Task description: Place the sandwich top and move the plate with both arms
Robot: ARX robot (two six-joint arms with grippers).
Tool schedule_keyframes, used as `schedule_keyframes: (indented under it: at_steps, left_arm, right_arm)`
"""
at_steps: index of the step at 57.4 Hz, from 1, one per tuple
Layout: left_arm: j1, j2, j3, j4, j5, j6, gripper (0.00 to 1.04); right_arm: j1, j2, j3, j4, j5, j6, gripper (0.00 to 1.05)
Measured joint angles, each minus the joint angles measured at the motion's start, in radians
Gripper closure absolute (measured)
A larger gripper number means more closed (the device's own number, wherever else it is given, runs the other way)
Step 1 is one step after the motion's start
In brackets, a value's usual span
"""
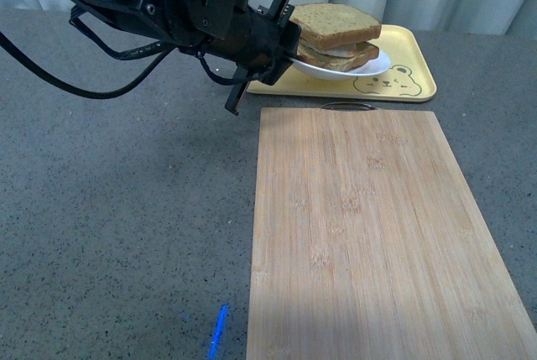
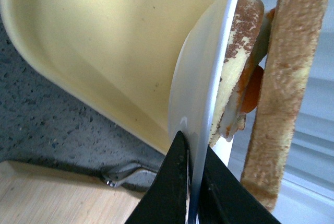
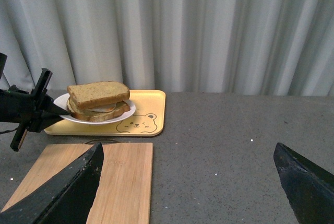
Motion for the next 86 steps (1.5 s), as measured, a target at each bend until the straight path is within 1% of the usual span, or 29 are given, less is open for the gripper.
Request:
schedule_keyframes:
  at_steps: [12, 14, 24, 26, 30, 33, 35, 39, 41, 42, 45, 46, 47, 48, 49, 50, 51, 52, 53, 54, 55, 57, 61, 64, 66, 71, 77, 78, 86]
  left_arm:
    - [-0.006, 0.063, 0.098, -0.068, -0.018, -0.029, 1.01]
    - [-0.008, 0.063, 0.101, -0.074, -0.021, -0.033, 1.00]
    - [-0.014, 0.051, 0.079, -0.060, -0.024, -0.019, 0.73]
    - [-0.015, 0.045, 0.068, -0.060, -0.027, -0.009, 0.69]
    - [-0.019, 0.018, 0.027, -0.061, -0.048, 0.031, 0.58]
    - [-0.025, -0.017, -0.019, -0.052, -0.082, 0.093, 0.49]
    - [-0.028, -0.034, -0.040, -0.045, -0.090, 0.133, 0.46]
    - [-0.043, -0.109, -0.124, -0.015, -0.144, 0.280, 0.33]
    - [-0.048, -0.134, -0.151, -0.001, -0.164, 0.318, 0.30]
    - [-0.053, -0.159, -0.178, 0.014, -0.196, 0.384, 0.26]
    - [-0.062, -0.225, -0.248, 0.040, -0.247, 0.517, 0.17]
    - [-0.064, -0.237, -0.262, 0.043, -0.255, 0.544, 0.16]
    - [-0.069, -0.251, -0.293, 0.079, -0.291, 0.613, 0.15]
    - [-0.071, -0.266, -0.333, 0.167, -0.352, 0.667, 0.18]
    - [-0.072, -0.272, -0.354, 0.218, -0.384, 0.702, 0.20]
    - [-0.072, -0.282, -0.395, 0.318, -0.438, 0.772, 0.24]
    - [-0.072, -0.287, -0.416, 0.366, -0.458, 0.824, 0.25]
    - [-0.071, -0.298, -0.464, 0.462, -0.492, 0.891, 0.29]
    - [-0.069, -0.305, -0.488, 0.507, -0.504, 0.906, 0.31]
    - [-0.063, -0.317, -0.539, 0.589, -0.513, 0.982, 0.34]
    - [-0.059, -0.324, -0.564, 0.626, -0.514, 0.995, 0.36]
    - [-0.039, -0.356, -0.661, 0.755, -0.511, 1.099, 0.43]
    - [0.001, -0.417, -0.792, 0.886, -0.497, 1.182, 0.54]
    - [0.027, -0.468, -0.866, 0.935, -0.481, 1.212, 0.61]
    - [0.052, -0.522, -0.932, 0.962, -0.467, 1.237, 0.68]
    - [0.087, -0.610, -1.035, 0.988, -0.438, 1.259, 0.81]
    - [0.127, -0.702, -1.158, 0.999, -0.396, 1.276, 0.99]
    - [0.130, -0.709, -1.169, 1.000, -0.394, 1.276, 1.01]
    - [0.164, -0.816, -1.286, 0.999, -0.342, 1.283, 1.01]
  right_arm:
    - [0.000, 0.000, 0.000, 0.000, 0.000, 0.000, 0.09]
    - [0.000, 0.000, 0.000, 0.000, 0.000, 0.000, 0.09]
    - [0.000, 0.000, 0.000, 0.000, 0.000, 0.000, 0.09]
    - [0.000, 0.000, 0.000, 0.000, 0.000, 0.000, 0.09]
    - [0.000, 0.000, 0.000, 0.000, 0.000, 0.000, 0.09]
    - [0.000, 0.000, 0.000, 0.000, 0.000, 0.000, 0.09]
    - [0.000, 0.000, 0.000, 0.000, 0.000, 0.000, 0.09]
    - [0.000, 0.000, 0.000, 0.000, 0.000, 0.000, 0.09]
    - [0.000, 0.000, 0.000, 0.000, 0.000, 0.000, 0.09]
    - [0.000, 0.000, 0.000, 0.000, 0.000, 0.000, 0.09]
    - [0.000, 0.000, 0.000, 0.000, 0.000, 0.000, 0.09]
    - [0.000, 0.000, 0.000, 0.000, 0.000, 0.000, 0.09]
    - [0.000, 0.000, 0.000, 0.000, 0.000, 0.000, 0.09]
    - [0.000, 0.000, 0.000, 0.000, 0.000, 0.000, 0.09]
    - [0.000, 0.000, 0.000, 0.000, 0.000, 0.000, 0.09]
    - [0.000, 0.000, 0.000, 0.000, 0.000, 0.000, 0.09]
    - [0.000, 0.000, 0.000, 0.000, 0.000, 0.000, 0.09]
    - [0.000, 0.000, 0.000, 0.000, -0.001, 0.000, 0.09]
    - [0.000, 0.000, 0.000, 0.000, -0.001, 0.000, 0.09]
    - [0.000, 0.000, 0.000, 0.000, 0.000, 0.000, 0.09]
    - [0.000, 0.000, 0.000, 0.000, 0.000, 0.000, 0.09]
    - [0.000, 0.000, 0.000, 0.000, 0.000, 0.000, 0.09]
    - [0.000, 0.000, 0.000, 0.000, 0.001, 0.000, 0.09]
    - [0.000, 0.000, 0.000, 0.000, 0.001, 0.000, 0.09]
    - [0.000, 0.000, 0.000, 0.000, 0.001, 0.000, 0.09]
    - [0.000, 0.000, 0.000, 0.000, -0.001, 0.000, 0.09]
    - [0.000, 0.000, 0.000, 0.000, -0.002, 0.000, 0.09]
    - [0.000, 0.000, 0.000, 0.000, -0.001, 0.000, 0.09]
    - [0.000, 0.000, 0.000, 0.000, 0.000, 0.000, 0.09]
